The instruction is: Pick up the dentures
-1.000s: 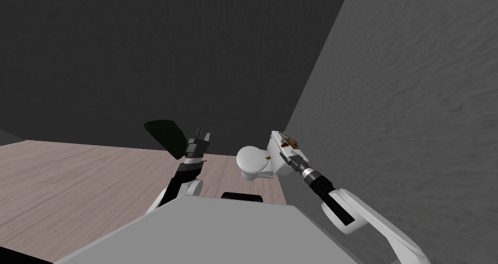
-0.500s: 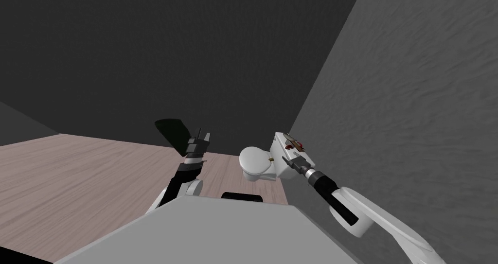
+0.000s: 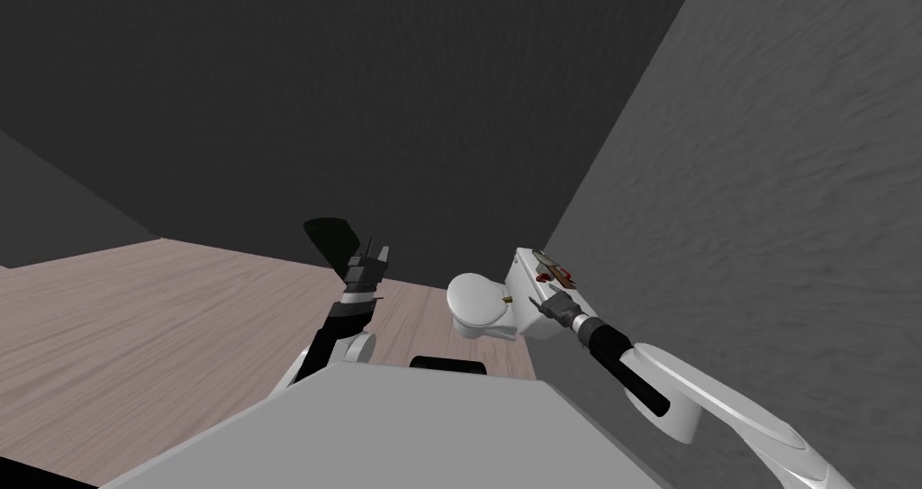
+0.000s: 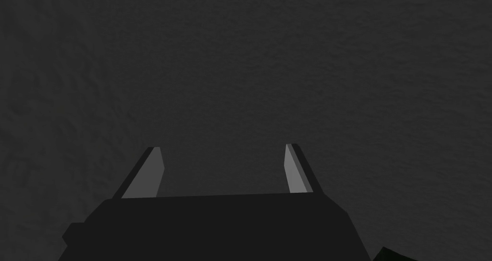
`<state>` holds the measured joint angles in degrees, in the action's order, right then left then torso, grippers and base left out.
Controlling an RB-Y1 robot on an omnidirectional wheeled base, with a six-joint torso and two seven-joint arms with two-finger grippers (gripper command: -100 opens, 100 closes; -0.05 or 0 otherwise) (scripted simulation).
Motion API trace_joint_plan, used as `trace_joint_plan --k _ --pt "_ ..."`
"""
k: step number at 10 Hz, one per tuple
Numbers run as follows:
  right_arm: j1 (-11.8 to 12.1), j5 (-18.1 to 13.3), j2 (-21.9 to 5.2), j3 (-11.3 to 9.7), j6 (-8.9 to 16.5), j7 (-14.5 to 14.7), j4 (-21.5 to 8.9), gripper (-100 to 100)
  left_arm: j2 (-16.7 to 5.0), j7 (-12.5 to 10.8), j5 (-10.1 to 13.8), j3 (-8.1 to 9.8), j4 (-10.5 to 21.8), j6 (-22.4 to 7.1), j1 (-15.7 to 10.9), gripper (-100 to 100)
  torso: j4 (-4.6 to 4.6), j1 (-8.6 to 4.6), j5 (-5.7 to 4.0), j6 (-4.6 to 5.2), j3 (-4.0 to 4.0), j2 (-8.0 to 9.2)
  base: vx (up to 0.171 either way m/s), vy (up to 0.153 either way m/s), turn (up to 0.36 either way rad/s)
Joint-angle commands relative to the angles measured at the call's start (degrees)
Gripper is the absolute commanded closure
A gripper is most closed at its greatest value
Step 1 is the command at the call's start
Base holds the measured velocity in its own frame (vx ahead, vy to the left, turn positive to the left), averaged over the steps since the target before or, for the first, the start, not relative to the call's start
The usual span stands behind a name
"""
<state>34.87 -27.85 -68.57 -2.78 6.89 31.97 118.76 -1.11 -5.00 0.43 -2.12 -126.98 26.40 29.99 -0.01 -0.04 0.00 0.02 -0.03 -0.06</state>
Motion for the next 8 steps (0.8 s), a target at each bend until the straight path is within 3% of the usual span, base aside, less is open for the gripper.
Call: trace_joint_plan --k 1,2,3,7,8 --pt "0.11 -0.34 -1.84 -0.34 0.40 1.33 -0.83 -100 0.00 0.00 0.00 0.00 0.00 0.00 0.00 0 0.00 0.00 0.00 0.00 0.00 0.00 0.018 -0.003 0.078" --pt "0.43 -0.66 -3.88 -1.07 1.40 3.46 -1.94 -100 0.00 0.00 0.00 0.00 0.00 0.00 0.00 0 0.00 -0.01 -0.01 0.02 0.00 0.01 0.026 -0.003 0.165" --pt "0.43 -0.66 -4.69 -1.07 1.40 3.46 -1.94 -100 0.00 0.00 0.00 0.00 0.00 0.00 0.00 0 -0.01 -0.02 -0.01 -0.01 -0.01 -0.03 0.022 -0.008 0.066" --pt "1.49 -0.96 -11.48 -3.48 3.93 9.21 -5.25 -100 0.00 0.00 0.00 0.00 0.00 0.00 0.00 0 -0.01 -0.05 -0.01 0.01 -0.02 -0.04 0.029 -0.015 0.127" --pt "1.49 -0.96 -12.42 -3.48 3.93 9.50 -5.25 -100 0.00 0.00 0.00 0.00 0.00 0.00 0.00 0 -0.02 -0.09 -0.02 0.00 -0.04 -0.07 0.033 -0.028 0.091"
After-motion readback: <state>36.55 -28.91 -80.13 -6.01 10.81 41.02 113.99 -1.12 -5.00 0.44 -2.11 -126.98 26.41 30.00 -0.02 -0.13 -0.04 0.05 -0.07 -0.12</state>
